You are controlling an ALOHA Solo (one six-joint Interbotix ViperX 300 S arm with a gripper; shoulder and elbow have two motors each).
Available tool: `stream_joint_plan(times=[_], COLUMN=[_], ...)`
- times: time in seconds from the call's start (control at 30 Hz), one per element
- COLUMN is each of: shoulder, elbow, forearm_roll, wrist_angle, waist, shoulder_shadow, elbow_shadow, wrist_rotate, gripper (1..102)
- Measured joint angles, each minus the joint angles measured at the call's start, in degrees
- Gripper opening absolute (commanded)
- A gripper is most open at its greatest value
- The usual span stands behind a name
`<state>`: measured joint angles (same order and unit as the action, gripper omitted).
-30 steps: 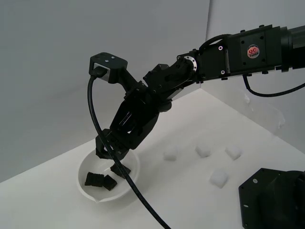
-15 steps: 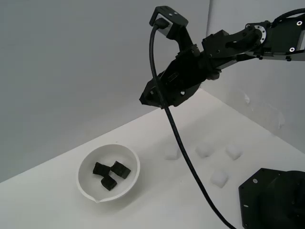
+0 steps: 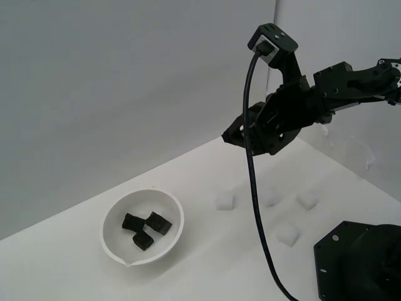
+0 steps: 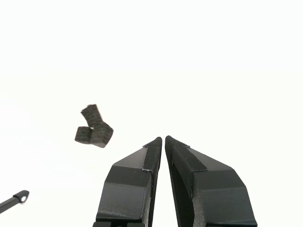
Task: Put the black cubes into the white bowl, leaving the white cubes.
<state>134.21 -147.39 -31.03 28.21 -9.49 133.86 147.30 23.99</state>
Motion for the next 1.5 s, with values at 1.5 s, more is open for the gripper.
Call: stream_joint_plan(times=[1.5], shoulder=[33.84], elbow=[-11.87], forearm_roll=[3.96], wrist_angle=[4.04], waist=[6.42], shoulder_shadow=[34.19], elbow_shadow=[11.95], wrist_rotate=[0.09], gripper=[3])
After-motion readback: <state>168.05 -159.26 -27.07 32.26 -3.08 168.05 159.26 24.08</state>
